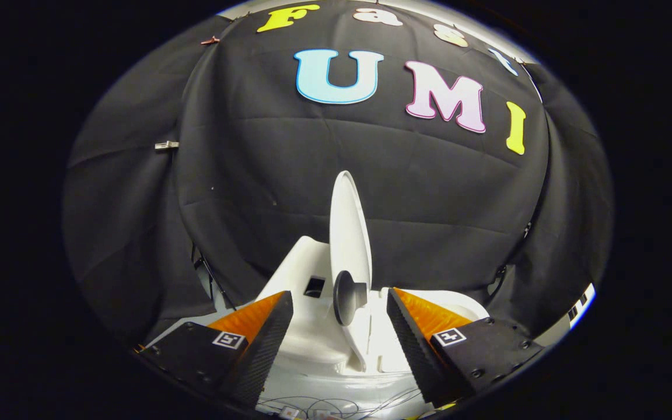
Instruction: Open the toilet lid.
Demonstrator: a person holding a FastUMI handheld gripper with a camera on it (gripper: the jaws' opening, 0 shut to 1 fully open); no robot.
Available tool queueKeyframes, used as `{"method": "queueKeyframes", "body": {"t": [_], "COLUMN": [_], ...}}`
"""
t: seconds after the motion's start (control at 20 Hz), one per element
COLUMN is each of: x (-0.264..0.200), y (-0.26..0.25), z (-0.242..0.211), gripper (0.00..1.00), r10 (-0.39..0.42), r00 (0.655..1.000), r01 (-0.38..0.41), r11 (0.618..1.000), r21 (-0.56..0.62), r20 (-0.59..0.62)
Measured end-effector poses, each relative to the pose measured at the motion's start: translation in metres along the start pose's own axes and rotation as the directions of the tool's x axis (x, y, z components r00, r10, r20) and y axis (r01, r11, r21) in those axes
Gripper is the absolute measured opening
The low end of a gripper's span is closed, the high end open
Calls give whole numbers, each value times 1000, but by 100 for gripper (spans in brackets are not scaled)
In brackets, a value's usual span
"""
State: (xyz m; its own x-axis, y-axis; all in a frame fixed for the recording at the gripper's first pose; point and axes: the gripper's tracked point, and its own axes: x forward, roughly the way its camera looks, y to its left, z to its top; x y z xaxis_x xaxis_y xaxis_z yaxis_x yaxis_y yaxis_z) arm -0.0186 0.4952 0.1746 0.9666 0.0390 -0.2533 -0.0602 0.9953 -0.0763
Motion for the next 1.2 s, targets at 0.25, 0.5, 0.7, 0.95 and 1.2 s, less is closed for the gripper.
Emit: {"method": "queueKeyframes", "body": {"t": [0.25,0.5,0.7,0.95,1.2], "x": [-6,-23,-36,-49,-56], "y": [1,-1,-9,-34,-91], "z": [3,17,26,42,52], "gripper": [99,99,99,99,99], "r10": [36,93,129,159,150], "r00": [999,994,989,980,977], "r01": [-36,-95,-131,-165,-159], "r11": [999,995,991,986,986], "r21": [15,27,34,36,46], "r20": [6,53,73,119,154]}}
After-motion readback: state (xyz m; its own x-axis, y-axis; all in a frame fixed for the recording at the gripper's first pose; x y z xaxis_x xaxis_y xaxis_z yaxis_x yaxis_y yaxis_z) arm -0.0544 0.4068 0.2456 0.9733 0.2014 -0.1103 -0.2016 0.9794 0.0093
